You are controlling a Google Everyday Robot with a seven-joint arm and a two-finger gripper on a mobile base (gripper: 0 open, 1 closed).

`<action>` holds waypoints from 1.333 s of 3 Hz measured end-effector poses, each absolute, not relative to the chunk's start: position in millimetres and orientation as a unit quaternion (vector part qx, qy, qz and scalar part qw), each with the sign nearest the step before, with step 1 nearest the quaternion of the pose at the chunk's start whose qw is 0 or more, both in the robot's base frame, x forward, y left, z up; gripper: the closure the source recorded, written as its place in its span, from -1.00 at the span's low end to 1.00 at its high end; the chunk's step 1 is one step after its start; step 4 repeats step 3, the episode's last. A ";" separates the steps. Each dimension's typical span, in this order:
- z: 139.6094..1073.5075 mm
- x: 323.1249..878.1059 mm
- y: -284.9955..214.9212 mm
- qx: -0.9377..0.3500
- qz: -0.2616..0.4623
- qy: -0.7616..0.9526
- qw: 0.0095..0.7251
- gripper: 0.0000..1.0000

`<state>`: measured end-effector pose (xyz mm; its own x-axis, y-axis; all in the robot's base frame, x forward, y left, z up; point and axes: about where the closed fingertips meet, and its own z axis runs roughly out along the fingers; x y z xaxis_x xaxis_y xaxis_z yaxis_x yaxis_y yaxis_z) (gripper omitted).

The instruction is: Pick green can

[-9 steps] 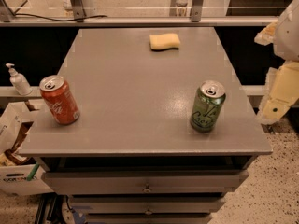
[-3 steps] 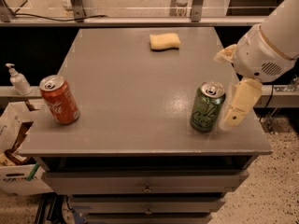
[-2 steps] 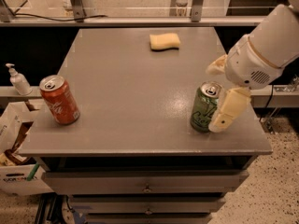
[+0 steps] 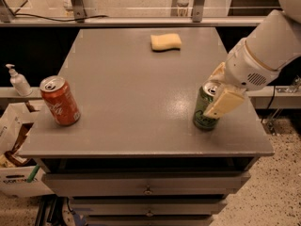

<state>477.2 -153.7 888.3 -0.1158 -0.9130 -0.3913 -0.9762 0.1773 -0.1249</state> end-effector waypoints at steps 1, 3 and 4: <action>925.2 483.6 -151.5 -0.634 0.067 0.739 0.218 0.73; 1002.9 496.1 -141.4 -0.645 0.031 0.714 0.270 1.00; 1002.9 496.1 -141.4 -0.645 0.031 0.714 0.270 1.00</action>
Offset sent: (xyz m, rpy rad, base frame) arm 0.0272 0.0190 0.1850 0.0209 -0.2962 0.0427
